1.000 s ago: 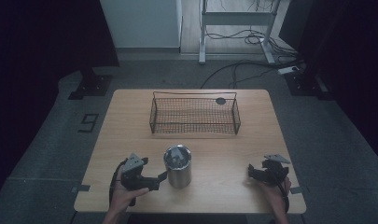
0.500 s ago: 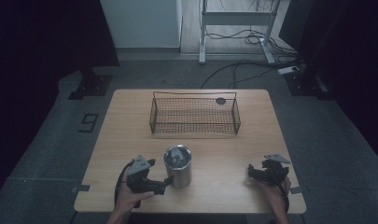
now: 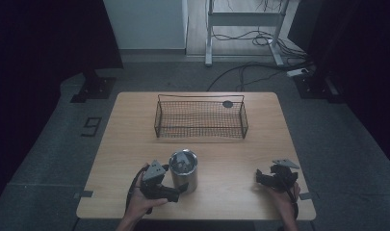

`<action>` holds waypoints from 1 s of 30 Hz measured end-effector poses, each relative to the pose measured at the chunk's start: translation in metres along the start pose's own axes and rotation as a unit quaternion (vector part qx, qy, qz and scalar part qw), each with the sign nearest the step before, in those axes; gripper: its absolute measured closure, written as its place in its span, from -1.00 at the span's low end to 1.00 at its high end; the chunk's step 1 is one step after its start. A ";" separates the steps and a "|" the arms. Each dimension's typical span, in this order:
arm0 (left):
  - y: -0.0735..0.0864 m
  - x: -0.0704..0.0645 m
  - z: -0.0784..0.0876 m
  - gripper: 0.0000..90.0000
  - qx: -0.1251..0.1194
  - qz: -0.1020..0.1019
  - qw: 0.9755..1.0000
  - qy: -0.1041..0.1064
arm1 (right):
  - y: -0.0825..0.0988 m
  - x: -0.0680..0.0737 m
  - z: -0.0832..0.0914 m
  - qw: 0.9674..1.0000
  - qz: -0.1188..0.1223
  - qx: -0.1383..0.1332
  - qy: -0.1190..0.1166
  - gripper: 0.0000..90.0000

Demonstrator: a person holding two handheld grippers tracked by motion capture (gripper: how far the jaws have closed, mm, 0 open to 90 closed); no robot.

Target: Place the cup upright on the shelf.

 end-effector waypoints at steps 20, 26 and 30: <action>-0.010 0.007 -0.032 -1.00 0.020 -0.012 0.999 -0.029 | 0.000 0.000 0.000 1.000 0.000 0.000 0.000 -0.95; -0.008 0.008 -0.039 -1.00 0.025 -0.017 0.999 -0.038 | 0.000 0.000 0.000 1.000 0.000 0.000 0.000 -0.95; -0.007 0.008 -0.040 -0.97 0.021 -0.025 0.999 -0.041 | 0.000 0.000 0.000 1.000 0.000 0.000 0.000 -0.95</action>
Point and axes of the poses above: each handheld gripper's, and its own axes: z roughly backward along the jaws, y roughly out of its underside, x roughly to its left, the point moved 9 cm from there along -z, roughly forward along the jaws, and after that the axes turned 3 degrees about y, right-handed, at the moved point
